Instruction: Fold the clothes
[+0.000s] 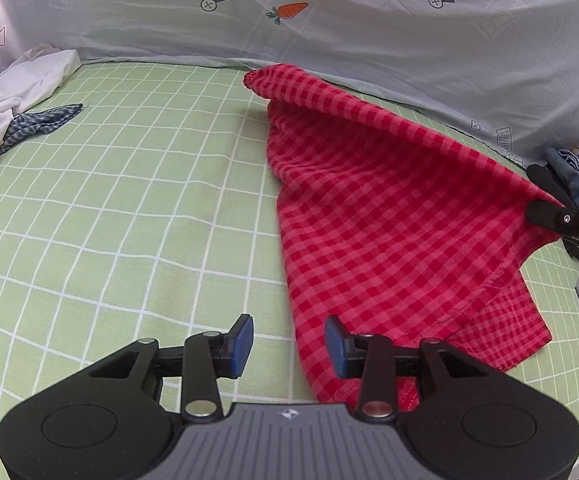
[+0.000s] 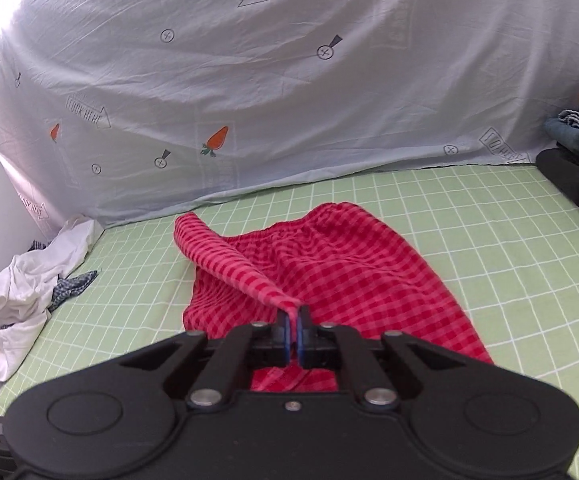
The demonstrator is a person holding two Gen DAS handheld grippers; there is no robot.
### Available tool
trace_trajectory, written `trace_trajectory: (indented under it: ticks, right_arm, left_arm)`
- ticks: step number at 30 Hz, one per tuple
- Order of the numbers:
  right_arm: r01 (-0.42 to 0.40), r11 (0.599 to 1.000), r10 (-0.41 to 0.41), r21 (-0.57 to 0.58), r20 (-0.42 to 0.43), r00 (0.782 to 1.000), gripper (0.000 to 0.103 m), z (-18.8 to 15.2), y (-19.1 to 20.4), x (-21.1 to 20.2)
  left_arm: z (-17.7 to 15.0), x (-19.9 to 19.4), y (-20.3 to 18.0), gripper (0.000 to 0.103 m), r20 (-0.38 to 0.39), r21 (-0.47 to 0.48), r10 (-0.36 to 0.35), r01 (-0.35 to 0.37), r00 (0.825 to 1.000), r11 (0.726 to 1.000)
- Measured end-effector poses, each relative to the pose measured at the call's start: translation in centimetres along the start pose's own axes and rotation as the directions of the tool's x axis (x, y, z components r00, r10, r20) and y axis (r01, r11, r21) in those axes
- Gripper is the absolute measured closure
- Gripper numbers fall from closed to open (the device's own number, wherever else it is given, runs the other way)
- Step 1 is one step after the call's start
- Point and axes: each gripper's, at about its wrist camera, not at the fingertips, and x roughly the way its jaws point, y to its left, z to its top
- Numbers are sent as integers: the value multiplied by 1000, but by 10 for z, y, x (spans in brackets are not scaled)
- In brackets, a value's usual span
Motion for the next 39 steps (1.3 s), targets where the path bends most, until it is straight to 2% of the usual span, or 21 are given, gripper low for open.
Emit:
trace_trajectory:
  ticks: [4, 8, 12, 20, 22, 24, 26, 28, 29, 30, 31, 32, 34, 39]
  right_arm:
    - [56, 997, -56, 55, 4, 998, 100, 0, -47, -9]
    - [118, 989, -112, 86, -66, 991, 100, -16, -93, -4]
    - [152, 986, -141, 73, -139, 980, 99, -38, -122, 7]
    - [196, 980, -198, -31, -205, 958, 97, -54, -137, 20]
    - [212, 976, -218, -51, -225, 950, 92, -56, -138, 25]
    - [229, 972, -236, -54, -246, 940, 80, -58, -141, 29]
    - [232, 971, -238, -51, -257, 937, 79, -61, -144, 30]
    - [218, 975, -221, -39, -260, 940, 91, -63, -147, 28]
    - [207, 978, -207, -28, -261, 943, 97, -64, -148, 26]
    - [205, 979, -202, -18, -263, 943, 98, -65, -148, 24]
    - [204, 979, -201, -16, -269, 942, 99, -66, -147, 21]
    - [203, 979, -200, -16, -274, 941, 100, -68, -145, 18]
    - [206, 978, -203, -22, -291, 935, 100, -72, -141, 12]
    - [187, 982, -184, -26, -341, 922, 99, -89, -134, -10]
  left_arm:
    - [-10, 7, -26, 58, -12, 7, 11, -11, 1000, 1000]
    - [-14, 19, -41, 58, -36, -12, 20, -21, 999, 1000]
    - [-17, 32, -56, 58, -62, -34, 29, -31, 998, 999]
    - [-20, 48, -69, 58, -94, -9, 47, -48, 994, 999]
    - [-21, 51, -71, 57, -99, 2, 51, -51, 994, 999]
    - [-21, 53, -73, 57, -105, 13, 56, -54, 993, 998]
    - [-22, 56, -75, 57, -110, 24, 60, -58, 992, 998]
    - [-22, 59, -77, 59, -116, 36, 64, -61, 991, 998]
    - [-22, 61, -78, 66, -119, 41, 67, -62, 991, 997]
    - [-22, 62, -79, 74, -121, 47, 69, -64, 990, 997]
    - [-24, 61, -78, 90, -129, 54, 69, -62, 989, 997]
    - [-27, 58, -77, 94, -138, 62, 68, -60, 988, 996]
    - [-33, 53, -74, 97, -157, 77, 66, -55, 985, 996]
    - [-46, 41, -68, 96, -203, 115, 64, -41, 977, 993]
